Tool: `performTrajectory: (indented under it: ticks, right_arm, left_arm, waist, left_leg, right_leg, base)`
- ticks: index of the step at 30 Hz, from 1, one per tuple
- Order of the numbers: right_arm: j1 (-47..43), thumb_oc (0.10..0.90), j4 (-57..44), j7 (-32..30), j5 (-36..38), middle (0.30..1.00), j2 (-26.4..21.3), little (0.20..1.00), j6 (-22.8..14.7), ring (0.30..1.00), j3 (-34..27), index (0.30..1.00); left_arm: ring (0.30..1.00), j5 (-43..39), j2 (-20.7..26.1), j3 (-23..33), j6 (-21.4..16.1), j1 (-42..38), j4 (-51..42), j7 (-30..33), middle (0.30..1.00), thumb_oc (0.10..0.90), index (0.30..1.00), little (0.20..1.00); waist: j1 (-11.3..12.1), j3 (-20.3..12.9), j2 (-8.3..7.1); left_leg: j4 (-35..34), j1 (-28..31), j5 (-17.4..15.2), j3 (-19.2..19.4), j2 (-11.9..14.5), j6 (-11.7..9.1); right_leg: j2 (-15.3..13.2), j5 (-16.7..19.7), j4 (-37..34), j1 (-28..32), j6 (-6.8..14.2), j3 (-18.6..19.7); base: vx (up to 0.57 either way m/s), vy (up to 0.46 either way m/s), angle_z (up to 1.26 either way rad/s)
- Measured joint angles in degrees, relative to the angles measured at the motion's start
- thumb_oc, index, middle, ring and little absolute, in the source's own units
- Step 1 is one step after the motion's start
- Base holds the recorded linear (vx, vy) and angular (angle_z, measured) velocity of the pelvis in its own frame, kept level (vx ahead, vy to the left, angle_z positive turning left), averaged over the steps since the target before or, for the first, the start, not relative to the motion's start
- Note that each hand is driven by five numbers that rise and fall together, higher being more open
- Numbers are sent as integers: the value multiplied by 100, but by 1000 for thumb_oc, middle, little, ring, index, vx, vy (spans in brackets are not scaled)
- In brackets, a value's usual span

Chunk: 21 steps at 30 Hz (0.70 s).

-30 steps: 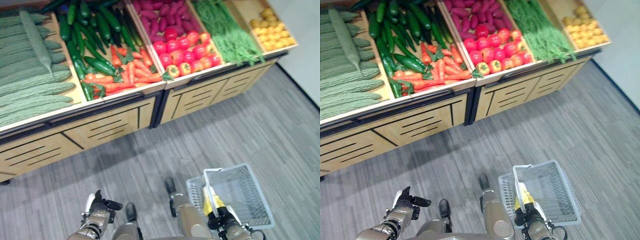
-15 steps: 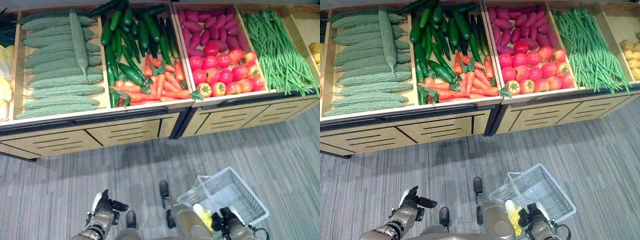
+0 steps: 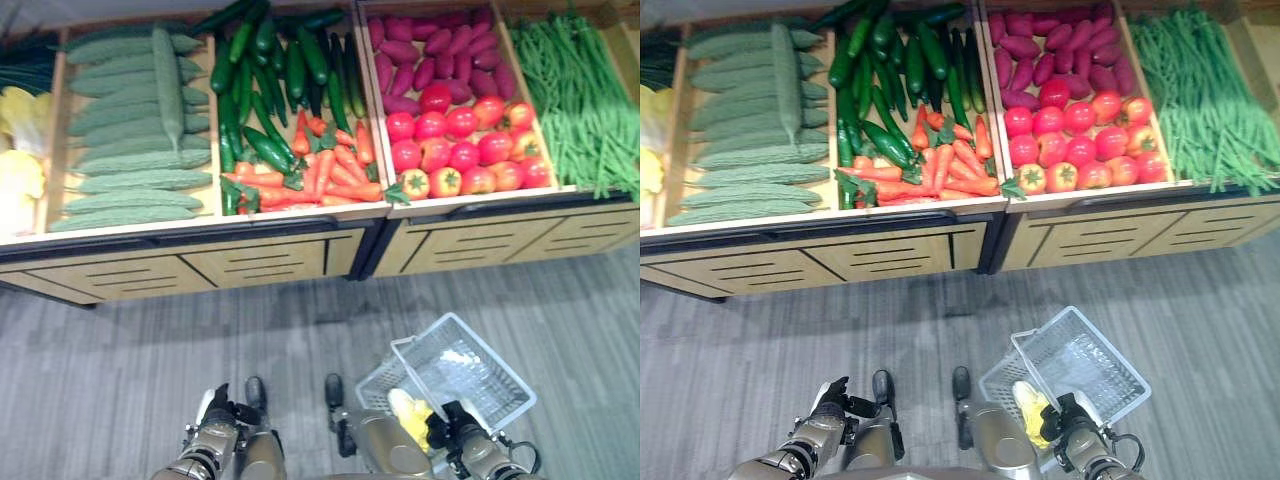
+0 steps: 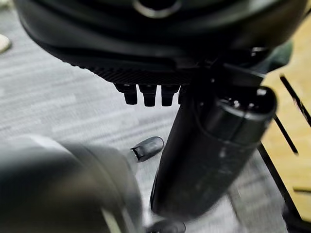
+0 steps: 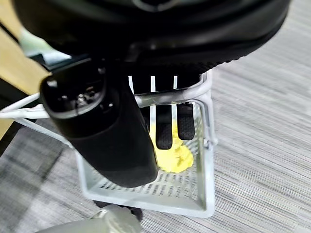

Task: Get the vegetables into the basket

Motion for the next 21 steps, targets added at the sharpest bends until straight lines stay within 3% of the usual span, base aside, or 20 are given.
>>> performTrajectory:
  ticks: [1,3,6,10,13,17,18,21]
  right_arm:
    - [134,400,49,3,1,300,3,300,50,300,-93,300]
    - [241,400,40,10,1,300,14,300,84,300,-120,300]
    - [296,400,28,18,2,300,24,300,135,300,-139,300]
    - [289,400,-81,23,3,300,24,300,179,300,-147,300]
    - [271,400,-219,35,2,300,32,300,160,300,-131,300]
    - [322,400,-430,58,0,300,46,300,160,300,-144,300]
    - [424,400,-465,66,1,300,36,300,156,300,-159,300]
    - [492,400,-455,110,0,300,40,300,130,300,-211,300]
  left_arm:
    - [1000,1,-28,-1,-5,-22,-31,-7,1000,900,1000,1000]
    - [1000,4,-11,1,-27,-44,-94,-6,1000,900,1000,1000]
    - [1000,124,78,1,-15,-44,-197,-1,1000,900,1000,1000]
    - [1000,158,229,1,-12,-20,-231,18,1000,900,1000,1000]
    - [1000,210,400,-159,21,126,-786,24,1000,900,1000,1000]
    - [1000,190,672,-228,-97,617,-2673,2,1000,900,1000,1000]
    - [1000,191,681,-224,-272,700,-3146,-42,1000,900,1000,1000]
    - [1000,90,692,-207,-265,796,-3714,-175,1000,900,1000,1000]
  waist:
    - [-65,-2,1]
    - [-33,-4,4]
    - [-40,-51,69]
    - [-33,-171,154]
    - [3,-189,153]
    - [35,-231,124]
    - [51,-310,132]
    - [47,-391,138]
  left_leg:
    - [-136,212,197,28,-115,148]
    - [-125,229,303,92,-156,174]
    - [-189,332,232,291,-336,288]
    - [-247,479,128,407,-493,449]
    - [-296,542,116,514,-537,469]
    - [-310,633,112,567,-538,475]
    - [-322,683,111,562,-529,475]
    - [-323,766,109,556,-511,475]
  right_leg:
    - [5,47,-23,35,64,40]
    - [-20,83,-26,46,132,121]
    - [-171,136,-114,99,289,269]
    - [-300,160,-162,184,335,416]
    - [-314,184,-202,194,388,532]
    - [-327,234,-318,329,475,569]
    - [-321,195,-351,387,532,560]
    - [-313,190,-372,486,536,547]
  base:
    - [106,173,-20]
    - [80,137,-24]
    - [60,120,-20]
    - [28,125,-14]
    - [17,59,-19]
    - [12,18,-4]
    - [30,8,0]
    - [28,-6,1]
